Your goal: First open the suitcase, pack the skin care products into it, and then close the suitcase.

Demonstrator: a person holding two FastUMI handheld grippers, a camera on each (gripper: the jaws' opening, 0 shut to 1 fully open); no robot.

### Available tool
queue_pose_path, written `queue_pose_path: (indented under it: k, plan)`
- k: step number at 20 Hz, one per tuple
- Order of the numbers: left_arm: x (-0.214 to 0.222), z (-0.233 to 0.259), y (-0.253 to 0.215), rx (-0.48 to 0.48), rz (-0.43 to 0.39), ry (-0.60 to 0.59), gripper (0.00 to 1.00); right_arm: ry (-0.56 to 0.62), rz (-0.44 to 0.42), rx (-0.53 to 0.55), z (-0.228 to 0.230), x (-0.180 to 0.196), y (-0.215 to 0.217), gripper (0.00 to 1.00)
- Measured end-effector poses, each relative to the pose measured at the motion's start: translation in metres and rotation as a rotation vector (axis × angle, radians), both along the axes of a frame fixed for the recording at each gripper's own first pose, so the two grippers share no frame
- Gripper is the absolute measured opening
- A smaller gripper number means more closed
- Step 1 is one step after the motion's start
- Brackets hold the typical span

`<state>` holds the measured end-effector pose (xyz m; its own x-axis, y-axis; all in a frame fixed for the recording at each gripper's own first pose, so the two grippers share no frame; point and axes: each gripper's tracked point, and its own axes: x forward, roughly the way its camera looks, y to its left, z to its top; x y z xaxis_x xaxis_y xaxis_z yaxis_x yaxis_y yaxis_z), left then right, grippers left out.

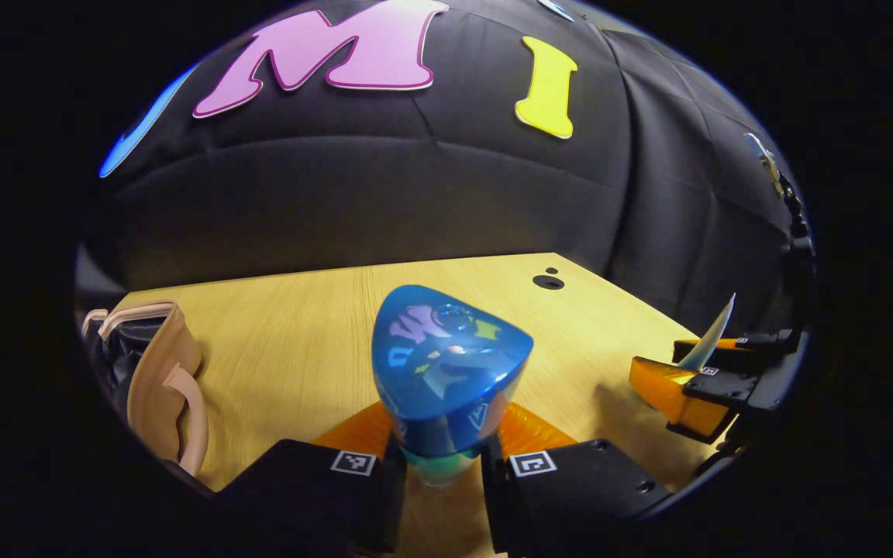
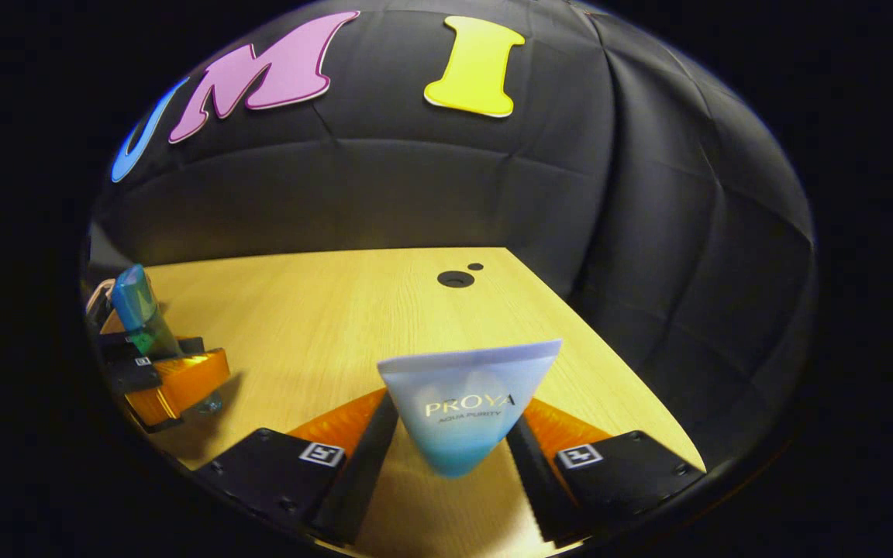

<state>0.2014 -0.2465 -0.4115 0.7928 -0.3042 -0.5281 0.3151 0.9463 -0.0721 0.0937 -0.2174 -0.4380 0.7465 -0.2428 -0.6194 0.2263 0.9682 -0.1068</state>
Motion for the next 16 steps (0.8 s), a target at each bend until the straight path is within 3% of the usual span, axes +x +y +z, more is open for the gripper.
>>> queue_pose_path:
  k: [1, 8, 12, 16]
  plan:
    - [0.0, 0.0, 0.0, 0.001, -0.003, -0.007, 0.48, -0.01, -0.001, 0.014, -0.002, 0.004, 0.0, 0.54]
    - [0.004, 0.005, -0.001, -0.007, -0.027, -0.042, 0.46, -0.01, 0.064, 0.017, 0.006, 0.0, 0.015, 0.49]
    - [0.0, 0.02, 0.007, -0.045, -0.014, -0.082, 0.46, -0.07, 0.115, 0.011, 0.043, 0.006, 0.037, 0.48]
    - [-0.011, 0.069, 0.034, -0.076, 0.001, -0.137, 0.45, -0.122, 0.196, 0.042, 0.092, 0.013, 0.084, 0.48]
